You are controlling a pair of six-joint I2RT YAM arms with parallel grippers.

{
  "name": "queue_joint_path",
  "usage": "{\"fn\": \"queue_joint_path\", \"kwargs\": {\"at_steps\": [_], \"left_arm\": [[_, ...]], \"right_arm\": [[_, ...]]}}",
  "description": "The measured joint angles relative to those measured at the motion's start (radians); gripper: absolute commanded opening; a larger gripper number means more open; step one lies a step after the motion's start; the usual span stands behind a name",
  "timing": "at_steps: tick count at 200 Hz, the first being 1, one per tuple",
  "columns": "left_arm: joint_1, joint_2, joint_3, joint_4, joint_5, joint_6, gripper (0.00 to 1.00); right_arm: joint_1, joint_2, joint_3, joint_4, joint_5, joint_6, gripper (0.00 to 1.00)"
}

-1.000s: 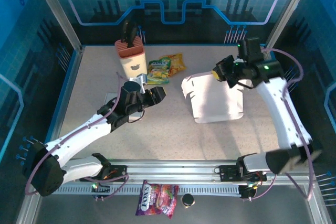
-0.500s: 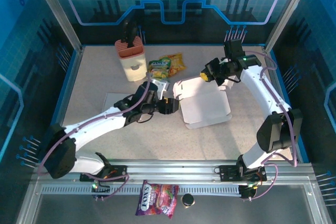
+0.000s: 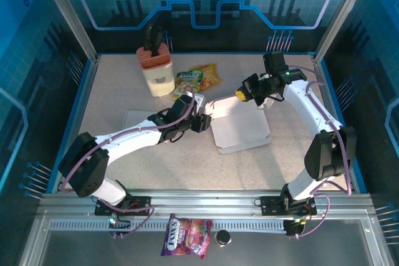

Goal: Fold the paper box

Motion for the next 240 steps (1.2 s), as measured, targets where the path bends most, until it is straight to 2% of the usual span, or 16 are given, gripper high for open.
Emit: {"fn": "queue_joint_path", "kwargs": {"at_steps": [28,48,79,110,137,158,207,240], "left_arm": [[0.0,0.032,0.015,0.01,-0.003,0.023,0.0],[0.0,0.033,0.014,0.016,-0.003,0.024,0.0],[0.0,0.026,-0.003,0.029,-0.003,-0.003,0.0],[-0.005,-0.018,-0.059,0.02,-0.006,-0.066,0.0],[-0.026,-0.06,-0.09,0.008,-0.01,-0.116,0.0],[-0.04,-0.081,-0.093,-0.003,-0.01,-0.147,0.0],[-0.056,-0.109,-0.093,-0.029,-0.011,-0.187,0.0],[-0.063,-0.121,-0.097,-0.048,-0.011,-0.19,0.0]], "right_arm": [[0.0,0.0,0.0,0.01,-0.003,0.0,0.0],[0.0,0.004,0.0,0.031,-0.002,0.0,0.0],[0.005,0.002,-0.05,0.144,0.005,-0.009,0.33],[0.039,-0.06,-0.19,0.291,0.071,0.03,0.54],[0.128,-0.182,-0.318,0.41,0.179,0.079,0.57],[0.179,-0.241,-0.357,0.457,0.237,0.119,0.54],[0.184,-0.245,-0.369,0.497,0.312,0.16,0.46],[0.174,-0.245,-0.369,0.5,0.32,0.164,0.55]]}}
